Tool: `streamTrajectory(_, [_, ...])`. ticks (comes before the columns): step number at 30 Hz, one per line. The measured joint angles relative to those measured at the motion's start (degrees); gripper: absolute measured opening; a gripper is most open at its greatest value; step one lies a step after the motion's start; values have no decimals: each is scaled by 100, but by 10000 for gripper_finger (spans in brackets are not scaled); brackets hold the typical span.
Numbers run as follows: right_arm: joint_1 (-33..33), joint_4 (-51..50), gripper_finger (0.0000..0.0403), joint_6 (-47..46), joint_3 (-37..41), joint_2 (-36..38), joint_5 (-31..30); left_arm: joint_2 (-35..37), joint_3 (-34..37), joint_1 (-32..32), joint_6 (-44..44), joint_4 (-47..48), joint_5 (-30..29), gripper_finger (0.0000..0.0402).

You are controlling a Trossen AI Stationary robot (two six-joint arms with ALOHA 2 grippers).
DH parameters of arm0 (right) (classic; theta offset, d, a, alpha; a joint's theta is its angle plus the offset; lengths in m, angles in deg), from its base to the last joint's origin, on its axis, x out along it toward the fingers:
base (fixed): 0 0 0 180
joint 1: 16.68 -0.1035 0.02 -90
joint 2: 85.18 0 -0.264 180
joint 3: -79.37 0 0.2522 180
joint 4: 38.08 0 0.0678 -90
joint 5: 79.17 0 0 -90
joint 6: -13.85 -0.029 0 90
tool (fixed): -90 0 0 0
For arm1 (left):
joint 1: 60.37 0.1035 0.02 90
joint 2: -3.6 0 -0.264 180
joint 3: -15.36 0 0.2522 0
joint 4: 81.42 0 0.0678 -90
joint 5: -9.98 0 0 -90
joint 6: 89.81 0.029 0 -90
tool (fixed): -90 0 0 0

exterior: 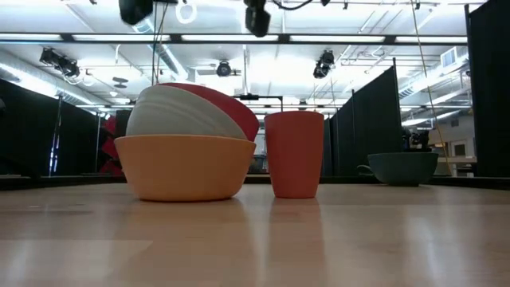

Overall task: Nest bowls inside each other
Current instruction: Stack the orange bowl on top of the white bowl

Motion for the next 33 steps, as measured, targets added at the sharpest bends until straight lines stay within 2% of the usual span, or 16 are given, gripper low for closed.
streamTrajectory(4, [85, -426, 127, 202, 1, 226, -70, -544, 0, -183, -141, 600, 847, 158])
streamTrajectory(22, [210, -840, 153, 390, 3, 382, -149, -2004, 2, -1191, 1411, 640, 469, 158])
streamTrajectory(25, [207, -846, 148, 372, 3, 386, -124, -2169, 0, -1196, 1682, 639, 213, 158])
streamTrajectory(33, [207, -848, 146, 355, 5, 384, -116, -2489, 1, -1193, 2136, 923, 203, 159])
